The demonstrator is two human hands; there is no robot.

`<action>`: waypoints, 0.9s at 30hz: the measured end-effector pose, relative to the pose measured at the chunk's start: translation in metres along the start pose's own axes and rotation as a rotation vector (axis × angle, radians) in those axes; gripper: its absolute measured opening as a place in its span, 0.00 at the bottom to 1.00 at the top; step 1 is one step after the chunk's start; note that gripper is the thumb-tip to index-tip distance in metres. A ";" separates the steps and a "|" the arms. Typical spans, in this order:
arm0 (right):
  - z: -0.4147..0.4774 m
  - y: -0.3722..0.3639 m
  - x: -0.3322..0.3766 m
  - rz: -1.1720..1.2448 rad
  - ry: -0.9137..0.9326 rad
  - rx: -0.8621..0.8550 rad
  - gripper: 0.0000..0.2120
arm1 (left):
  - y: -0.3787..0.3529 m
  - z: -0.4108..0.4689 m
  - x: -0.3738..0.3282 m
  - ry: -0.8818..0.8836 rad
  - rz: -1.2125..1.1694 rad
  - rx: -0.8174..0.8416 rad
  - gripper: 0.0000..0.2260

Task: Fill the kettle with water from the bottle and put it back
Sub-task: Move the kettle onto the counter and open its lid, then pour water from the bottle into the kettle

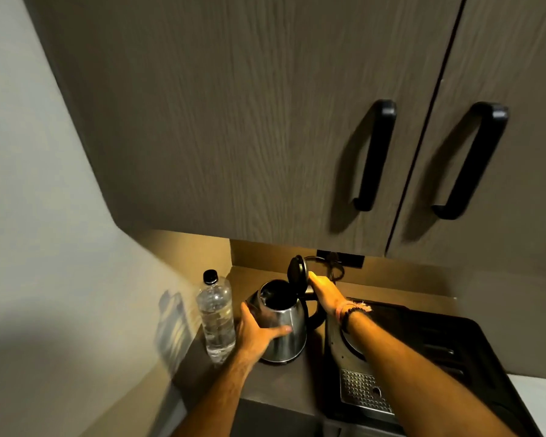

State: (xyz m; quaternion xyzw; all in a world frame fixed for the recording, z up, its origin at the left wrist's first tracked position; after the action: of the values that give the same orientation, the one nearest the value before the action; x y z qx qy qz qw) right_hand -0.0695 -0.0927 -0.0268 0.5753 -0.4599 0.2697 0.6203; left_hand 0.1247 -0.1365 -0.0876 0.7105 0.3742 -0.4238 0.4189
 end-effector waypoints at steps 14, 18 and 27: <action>-0.003 -0.013 0.000 -0.299 0.014 0.103 0.26 | 0.055 -0.064 -0.056 -0.439 0.595 -0.408 0.19; -0.002 -0.012 -0.005 -0.408 0.010 0.138 0.22 | 0.092 -0.079 -0.096 -0.762 0.681 -0.723 0.10; -0.001 -0.005 -0.007 -0.374 -0.123 0.106 0.40 | 0.130 -0.028 -0.106 -0.519 0.497 -0.468 0.13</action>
State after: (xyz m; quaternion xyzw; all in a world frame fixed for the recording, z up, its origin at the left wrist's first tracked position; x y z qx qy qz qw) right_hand -0.0682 -0.0907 -0.0351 0.6980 -0.3670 0.1382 0.5992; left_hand 0.2096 -0.1774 0.0538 0.5347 0.1601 -0.3782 0.7386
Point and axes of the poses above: each hand's wrist, its own z-axis towards the middle knuckle, its own y-axis out of the back of the hand, x = y × z, the point moved 7 cm from there along z, towards the middle knuckle, and after that the axes turned 6 degrees about y, right-handed, at the moved point
